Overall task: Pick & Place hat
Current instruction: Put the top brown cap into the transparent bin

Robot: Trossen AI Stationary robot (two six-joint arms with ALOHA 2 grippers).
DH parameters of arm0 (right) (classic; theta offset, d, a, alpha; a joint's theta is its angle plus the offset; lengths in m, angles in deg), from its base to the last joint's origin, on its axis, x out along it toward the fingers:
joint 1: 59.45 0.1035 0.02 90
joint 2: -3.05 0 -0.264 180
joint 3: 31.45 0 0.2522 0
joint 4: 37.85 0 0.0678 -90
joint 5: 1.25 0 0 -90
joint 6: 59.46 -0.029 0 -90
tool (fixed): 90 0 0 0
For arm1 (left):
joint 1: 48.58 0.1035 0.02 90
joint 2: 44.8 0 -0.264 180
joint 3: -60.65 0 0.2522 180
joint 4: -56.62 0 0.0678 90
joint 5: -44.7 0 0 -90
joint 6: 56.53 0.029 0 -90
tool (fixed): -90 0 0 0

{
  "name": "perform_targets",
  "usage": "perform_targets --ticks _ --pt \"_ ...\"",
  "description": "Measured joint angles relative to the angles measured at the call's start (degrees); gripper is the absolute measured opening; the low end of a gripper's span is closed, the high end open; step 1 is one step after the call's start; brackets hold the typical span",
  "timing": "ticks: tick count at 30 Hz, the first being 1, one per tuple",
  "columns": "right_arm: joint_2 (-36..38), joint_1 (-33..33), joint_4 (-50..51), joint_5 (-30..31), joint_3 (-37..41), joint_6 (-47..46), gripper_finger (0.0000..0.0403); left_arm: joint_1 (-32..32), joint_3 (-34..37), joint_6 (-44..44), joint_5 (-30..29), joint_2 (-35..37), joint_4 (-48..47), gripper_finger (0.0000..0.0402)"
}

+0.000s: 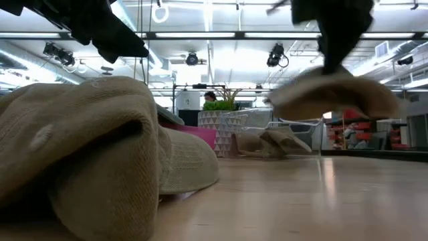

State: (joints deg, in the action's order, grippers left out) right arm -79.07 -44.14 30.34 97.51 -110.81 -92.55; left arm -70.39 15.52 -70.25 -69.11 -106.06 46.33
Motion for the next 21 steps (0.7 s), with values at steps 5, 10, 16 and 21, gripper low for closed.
perform_targets --ticks 5,10,16,21 --pt "0.1 0.0 -0.7 8.8 -7.6 3.8 0.0006 0.0 0.0 0.0 0.0 0.0 0.0 0.0138" --pt "0.1 -2.3 -4.2 25.6 -10.4 9.5 0.0008 0.0 0.0 0.0 0.0 0.0 0.0 0.0138" --pt "0.2 -11.5 -5.8 36.3 -7.9 5.3 0.0008 0.0 0.0 0.0 0.0 0.0 0.0 0.0138" --pt "0.1 -20.5 -14.6 26.6 -1.6 4.7 0.0009 0.0 0.0 0.0 0.0 0.0 0.0 0.0138"
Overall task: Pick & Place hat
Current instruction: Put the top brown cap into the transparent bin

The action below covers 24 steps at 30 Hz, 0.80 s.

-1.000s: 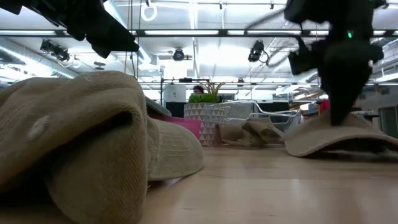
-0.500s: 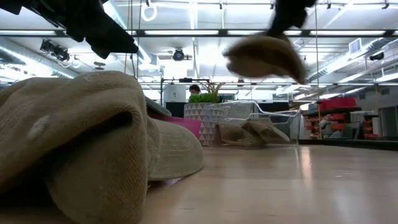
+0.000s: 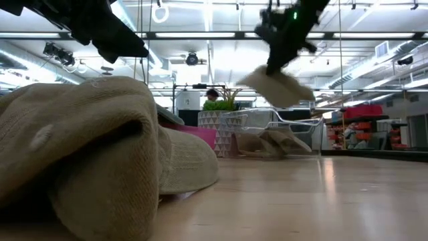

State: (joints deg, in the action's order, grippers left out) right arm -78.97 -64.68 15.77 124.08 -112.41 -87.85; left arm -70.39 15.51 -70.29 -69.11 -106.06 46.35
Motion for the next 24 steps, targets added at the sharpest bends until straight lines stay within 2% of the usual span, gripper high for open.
perform_targets --ticks 3,6,12,16,24 --pt "-0.3 -4.0 -5.4 -7.5 5.0 0.2 0.0009 0.0 0.0 0.0 0.0 0.0 -0.1 0.0138" --pt "-0.3 -6.2 -10.4 -10.6 10.3 -1.5 0.0009 0.0 0.0 0.0 0.0 0.0 -0.5 0.0138" --pt "-0.3 -8.2 -17.8 -12.0 18.5 -3.1 0.0009 0.0 0.0 0.0 0.0 0.0 -0.5 0.0138" --pt "-0.3 -8.7 -19.5 -13.1 20.5 -1.7 0.0018 0.0 0.0 0.0 0.0 0.0 -0.7 0.0138" --pt "-0.3 -10.0 -21.9 -13.6 20.1 2.4 0.0089 0.0 0.0 0.0 0.0 0.0 -0.7 0.0138"
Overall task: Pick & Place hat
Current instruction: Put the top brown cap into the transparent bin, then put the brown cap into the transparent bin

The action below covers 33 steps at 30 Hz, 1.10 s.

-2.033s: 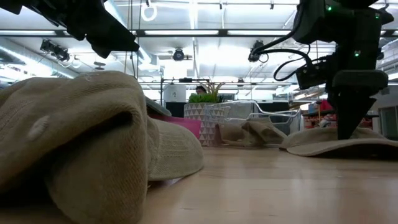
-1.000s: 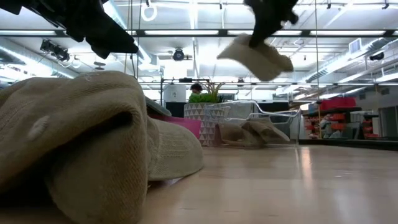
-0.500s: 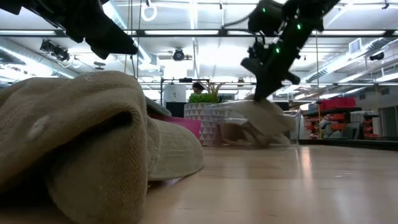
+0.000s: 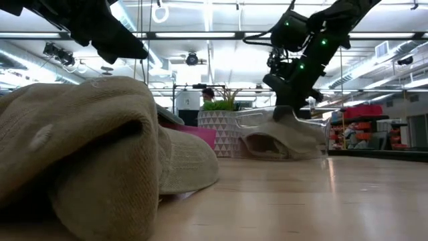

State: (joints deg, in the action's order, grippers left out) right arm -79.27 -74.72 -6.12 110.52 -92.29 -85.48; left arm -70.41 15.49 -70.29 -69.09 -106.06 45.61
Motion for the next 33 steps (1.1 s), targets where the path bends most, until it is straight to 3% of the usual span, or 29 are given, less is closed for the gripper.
perform_targets --ticks 3,7,13,17,23,33 --pt "0.3 0.2 1.4 -1.2 -3.5 0.5 0.0120 0.0 0.0 0.0 0.0 0.0 0.0 0.0138" --pt "0.3 1.9 9.5 -7.4 -12.2 3.2 0.0150 0.0 0.0 -1.0 0.0 0.0 0.0 0.0138" --pt "0.4 12.5 11.6 -10.3 -20.0 5.9 0.0144 -1.5 0.0 -8.8 2.0 0.0 1.6 0.0138" --pt "-0.2 21.7 4.9 -10.4 -19.1 6.5 0.0132 -5.3 0.0 -9.8 3.3 0.0 6.1 0.0138" --pt "-6.1 32.9 -9.0 -10.4 -17.3 8.4 0.0138 -10.0 -0.1 -2.8 2.5 0.0 6.9 0.0138" --pt "-24.1 40.5 -39.3 -10.2 -17.3 12.7 0.0198 -10.3 -0.1 -0.6 -2.1 0.0 6.5 0.0138"
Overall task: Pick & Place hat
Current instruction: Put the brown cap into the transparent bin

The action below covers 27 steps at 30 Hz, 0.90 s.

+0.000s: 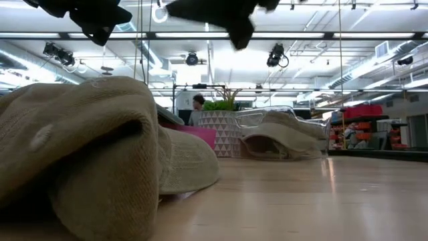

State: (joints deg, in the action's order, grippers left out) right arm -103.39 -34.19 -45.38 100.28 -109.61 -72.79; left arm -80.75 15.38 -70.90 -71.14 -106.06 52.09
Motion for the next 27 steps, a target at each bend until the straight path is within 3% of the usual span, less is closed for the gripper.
perform_targets --ticks 4,7,9,13,17,23,27 --pt "-7.3 1.0 -7.7 3.4 -1.0 3.9 0.0218 0.0 0.0 -0.2 0.0 0.0 -0.2 0.0138" --pt "-12.6 1.4 -6.3 8.2 -4.6 5.2 0.0224 0.0 0.0 -0.8 0.0 0.0 -0.2 0.0138" --pt "-16.0 1.4 -4.3 8.2 -8.5 5.2 0.0224 0.0 0.0 -1.1 0.0 0.0 -0.2 0.0138" --pt "-21.2 1.4 6.7 10.0 -18.3 4.4 0.0224 0.0 0.0 -1.1 0.0 0.0 -0.2 0.0138" --pt "-24.3 1.5 23.4 18.8 -25.6 2.9 0.0216 0.0 0.0 -1.1 0.0 0.0 -0.4 0.0138" --pt "-24.5 1.5 29.1 22.0 -26.8 -1.6 0.0181 0.0 0.0 -1.0 0.0 0.0 -2.1 0.0138" --pt "-24.5 1.5 29.5 22.1 -26.8 -0.2 0.0111 0.0 0.0 -1.1 0.0 0.0 -3.6 0.0138"
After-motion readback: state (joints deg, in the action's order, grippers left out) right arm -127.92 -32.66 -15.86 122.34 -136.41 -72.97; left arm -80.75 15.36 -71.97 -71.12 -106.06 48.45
